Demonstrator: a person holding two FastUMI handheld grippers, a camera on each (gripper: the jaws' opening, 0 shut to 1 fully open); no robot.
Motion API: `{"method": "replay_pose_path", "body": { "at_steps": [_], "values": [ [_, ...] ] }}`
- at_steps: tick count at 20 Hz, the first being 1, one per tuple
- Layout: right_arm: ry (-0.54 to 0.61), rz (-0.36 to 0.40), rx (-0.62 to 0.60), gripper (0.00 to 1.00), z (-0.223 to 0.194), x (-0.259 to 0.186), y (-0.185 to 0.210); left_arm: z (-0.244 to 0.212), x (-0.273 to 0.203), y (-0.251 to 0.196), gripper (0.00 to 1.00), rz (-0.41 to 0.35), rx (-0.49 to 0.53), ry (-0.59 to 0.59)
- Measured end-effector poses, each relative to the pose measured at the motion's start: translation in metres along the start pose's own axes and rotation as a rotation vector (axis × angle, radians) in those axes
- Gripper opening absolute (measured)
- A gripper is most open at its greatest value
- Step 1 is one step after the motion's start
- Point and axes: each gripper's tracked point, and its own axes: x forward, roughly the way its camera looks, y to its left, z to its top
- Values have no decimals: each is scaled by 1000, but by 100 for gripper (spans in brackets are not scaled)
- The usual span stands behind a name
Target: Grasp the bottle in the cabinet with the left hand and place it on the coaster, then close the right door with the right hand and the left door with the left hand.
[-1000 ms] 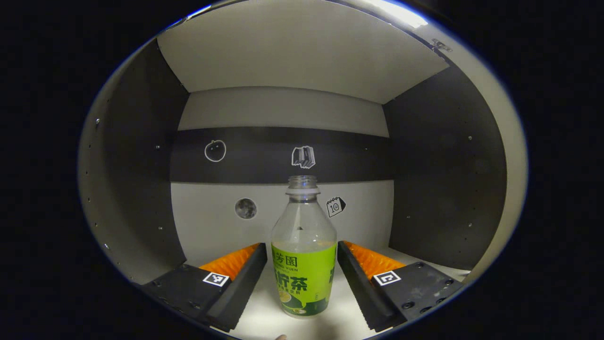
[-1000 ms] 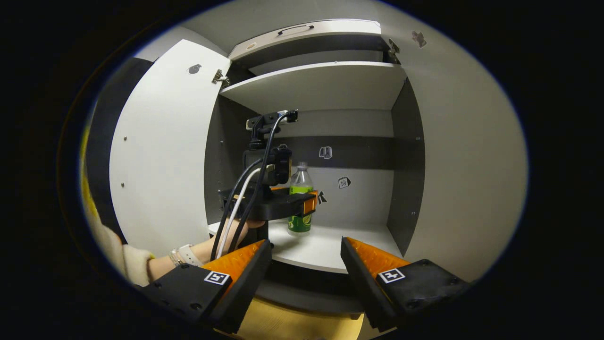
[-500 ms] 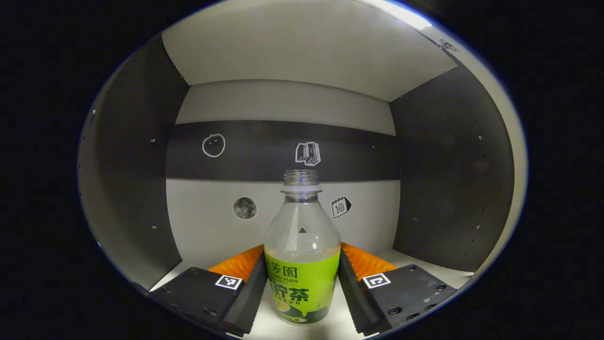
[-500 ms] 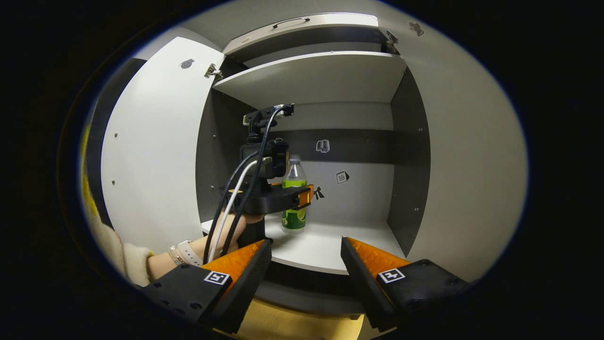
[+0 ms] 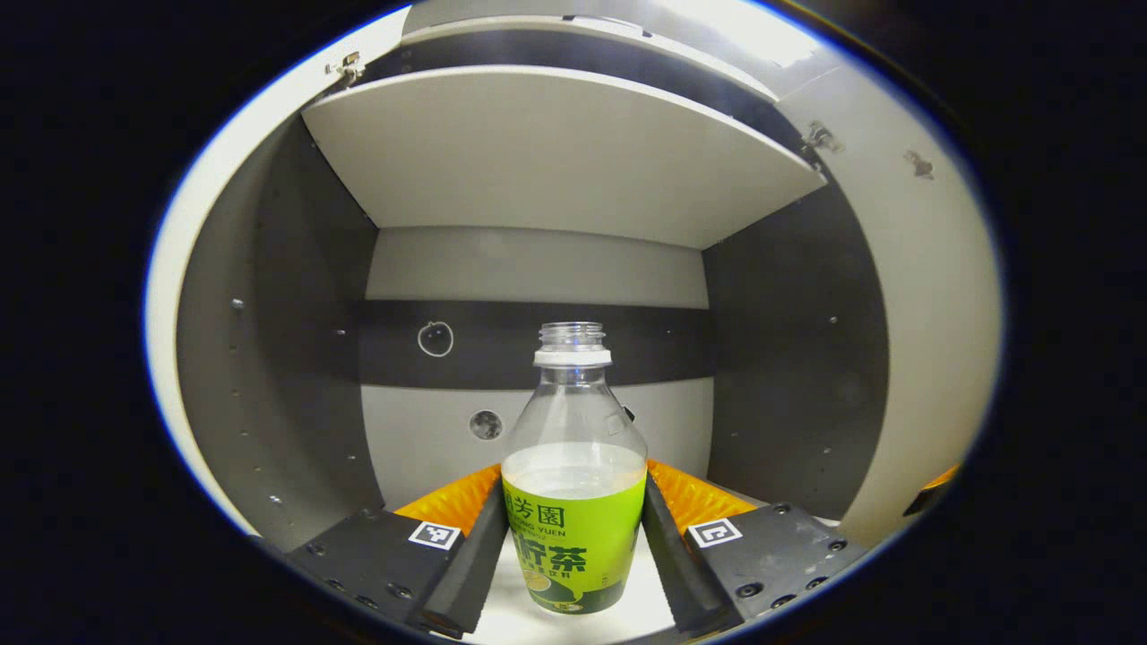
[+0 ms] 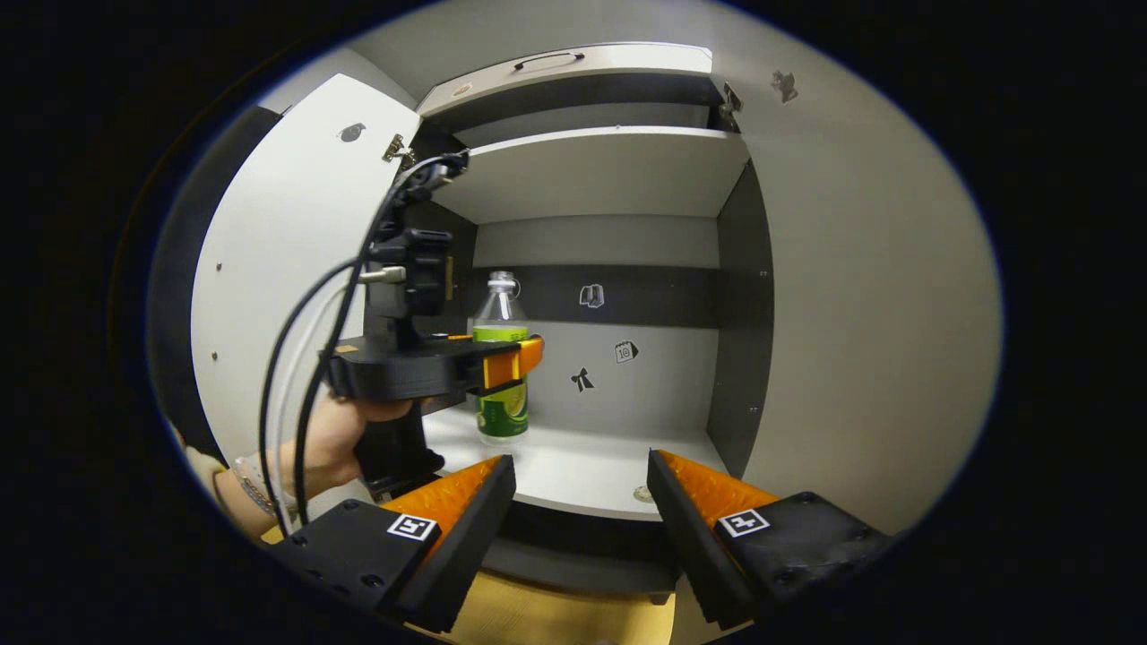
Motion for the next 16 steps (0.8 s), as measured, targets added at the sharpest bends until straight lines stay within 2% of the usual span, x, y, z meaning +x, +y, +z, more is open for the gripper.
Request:
{"method": "replay_pose_path", "body": {
  "at_steps": [4, 10, 13, 16],
  "values": [
    [-18, -67, -27, 98, 6, -43, 1, 9, -76, -6, 77, -18, -11, -1],
    [-12, -152, -50, 98, 3, -126, 18, -9, -184, -36, 78, -106, -29, 49],
    [-13, -154, -60, 98, 7, -158, 25, -29, -227, -49, 77, -125, -51, 90],
    [-11, -119, -46, 98, 6, -173, 26, -46, -263, -66, 77, -134, -83, 89]
  ]
}}
